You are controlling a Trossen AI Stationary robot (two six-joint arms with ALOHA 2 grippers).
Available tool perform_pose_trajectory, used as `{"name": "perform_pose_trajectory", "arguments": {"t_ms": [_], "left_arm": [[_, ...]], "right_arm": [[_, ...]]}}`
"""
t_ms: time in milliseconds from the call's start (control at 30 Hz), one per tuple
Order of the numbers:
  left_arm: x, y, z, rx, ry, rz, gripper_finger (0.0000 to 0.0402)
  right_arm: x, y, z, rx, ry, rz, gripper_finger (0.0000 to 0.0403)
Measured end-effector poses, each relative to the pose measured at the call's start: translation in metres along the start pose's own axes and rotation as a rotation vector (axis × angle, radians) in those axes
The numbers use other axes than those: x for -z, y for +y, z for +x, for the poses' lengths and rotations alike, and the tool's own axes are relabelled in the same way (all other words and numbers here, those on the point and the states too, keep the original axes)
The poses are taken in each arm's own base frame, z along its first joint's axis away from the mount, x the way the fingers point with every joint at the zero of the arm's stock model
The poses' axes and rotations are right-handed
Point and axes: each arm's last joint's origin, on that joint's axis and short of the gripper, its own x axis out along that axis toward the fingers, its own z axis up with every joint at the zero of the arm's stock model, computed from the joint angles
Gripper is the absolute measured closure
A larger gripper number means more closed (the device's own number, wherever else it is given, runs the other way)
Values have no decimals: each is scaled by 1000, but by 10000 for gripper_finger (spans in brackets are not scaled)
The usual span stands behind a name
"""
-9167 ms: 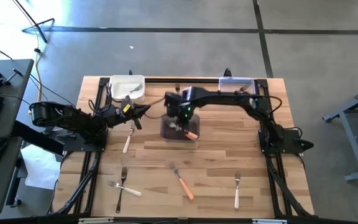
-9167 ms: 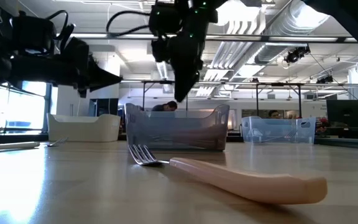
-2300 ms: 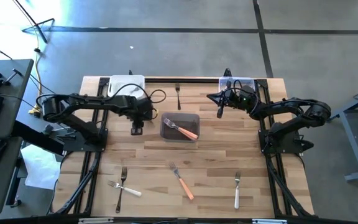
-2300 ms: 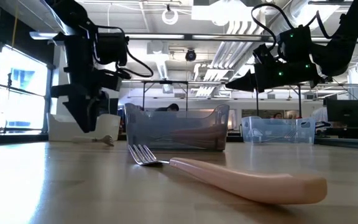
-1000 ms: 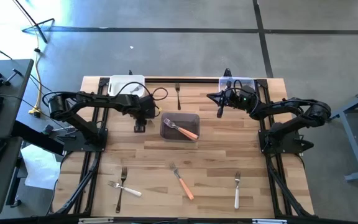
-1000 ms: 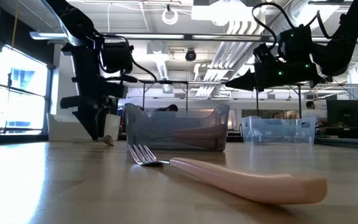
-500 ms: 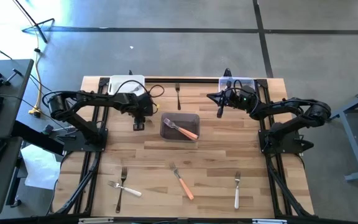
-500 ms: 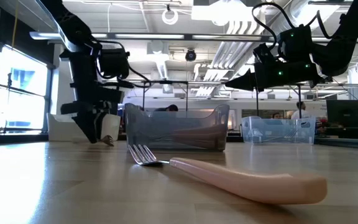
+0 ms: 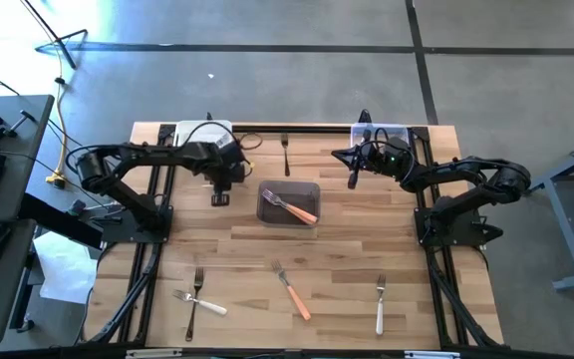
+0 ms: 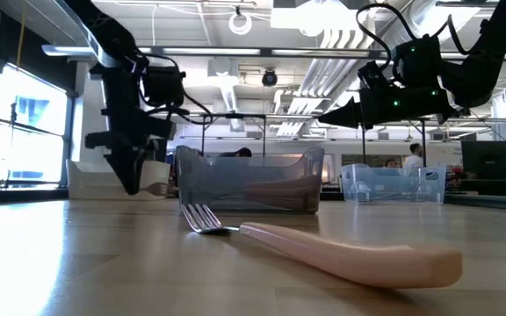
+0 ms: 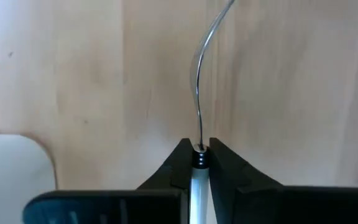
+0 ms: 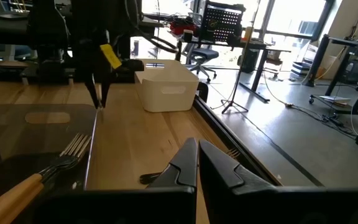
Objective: Sort silverware by color (type)
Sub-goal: Put the top white fork into the white bin
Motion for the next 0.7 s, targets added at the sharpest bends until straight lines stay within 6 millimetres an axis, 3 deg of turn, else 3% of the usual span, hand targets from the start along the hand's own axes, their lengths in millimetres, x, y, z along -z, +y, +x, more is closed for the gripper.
{"name": "perform_pose_trajectory", "arguments": {"t_ms": [233, 400, 567, 700], "left_arm": [[1, 28, -38, 96, 1, -100, 389], [12, 59, -71, 118, 16, -233, 389], [31, 97, -93, 62, -40, -366, 389], [49, 116, -100, 28, -56, -442, 389]], "right_arm": [[0, 0, 0, 0, 0, 0, 403], [0, 0, 0, 0, 0, 0, 403], [0, 0, 0, 0, 0, 0, 403], [0, 0, 0, 0, 0, 0, 403]]}}
